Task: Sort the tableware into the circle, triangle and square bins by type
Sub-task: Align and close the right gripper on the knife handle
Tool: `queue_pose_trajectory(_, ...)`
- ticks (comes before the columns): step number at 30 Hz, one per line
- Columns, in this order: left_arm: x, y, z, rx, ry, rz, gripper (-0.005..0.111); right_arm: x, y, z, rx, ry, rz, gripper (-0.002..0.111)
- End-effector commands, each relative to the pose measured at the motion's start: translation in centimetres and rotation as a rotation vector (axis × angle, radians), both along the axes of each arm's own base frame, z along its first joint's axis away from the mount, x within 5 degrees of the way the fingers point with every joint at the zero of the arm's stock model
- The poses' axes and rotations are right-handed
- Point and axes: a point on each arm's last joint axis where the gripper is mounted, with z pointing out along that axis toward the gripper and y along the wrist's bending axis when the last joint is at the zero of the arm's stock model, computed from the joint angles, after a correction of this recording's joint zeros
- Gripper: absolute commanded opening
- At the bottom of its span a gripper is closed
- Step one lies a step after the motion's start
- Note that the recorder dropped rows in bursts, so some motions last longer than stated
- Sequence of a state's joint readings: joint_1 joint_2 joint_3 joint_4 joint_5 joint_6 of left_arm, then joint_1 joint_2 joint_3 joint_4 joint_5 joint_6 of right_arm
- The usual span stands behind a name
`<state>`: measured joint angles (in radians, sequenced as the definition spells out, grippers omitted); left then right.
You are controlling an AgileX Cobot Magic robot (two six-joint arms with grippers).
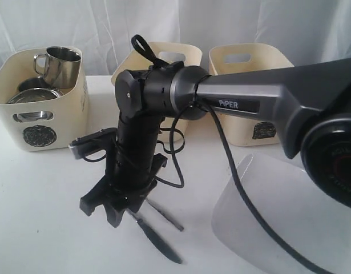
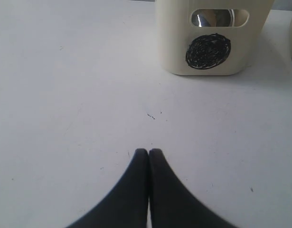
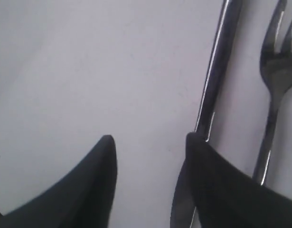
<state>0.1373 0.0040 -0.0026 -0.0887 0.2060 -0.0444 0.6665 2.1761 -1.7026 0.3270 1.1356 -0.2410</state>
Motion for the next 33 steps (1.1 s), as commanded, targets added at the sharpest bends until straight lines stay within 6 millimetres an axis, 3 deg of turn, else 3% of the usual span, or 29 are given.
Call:
queue_pose_trajectory(1,0.0,0.0,0.0,-0.007,-0.007,0.001,0.0,1.0,0.3,-0.2,0.028,-0.091,-0.085,0.045)
queue_pose_trajectory(5,0.0,0.0,0.0,-0.007,-0.007,0.001,0.0,1.7,-0.3,-1.0,-0.047,-0.171,-0.039,0.045)
queue_pose_trajectory(20,0.0,0.0,0.0,-0.007,-0.007,0.001,0.0,1.6,-0.1,-6.1,-0.114,-0.048,-0.059,0.044)
queue_pose_trajectory(22,0.0,0.0,0.0,-0.007,-0.007,0.001,0.0,1.5,-0.2,-6.3,-0.126,-0.033,-0.056,0.038)
queue_pose_trajectory(28,0.0,0.0,0.0,-0.007,-0.007,0.001,0.0,1.0,-0.5,-6.6,-0.163,0.017,-0.042,0.0)
queue_pose_trajectory(33,0.0,0.0,0.0,-0.007,-0.007,0.001,0.0,0.9,-0.6,-6.2,-0.17,0.029,-0.037,0.0)
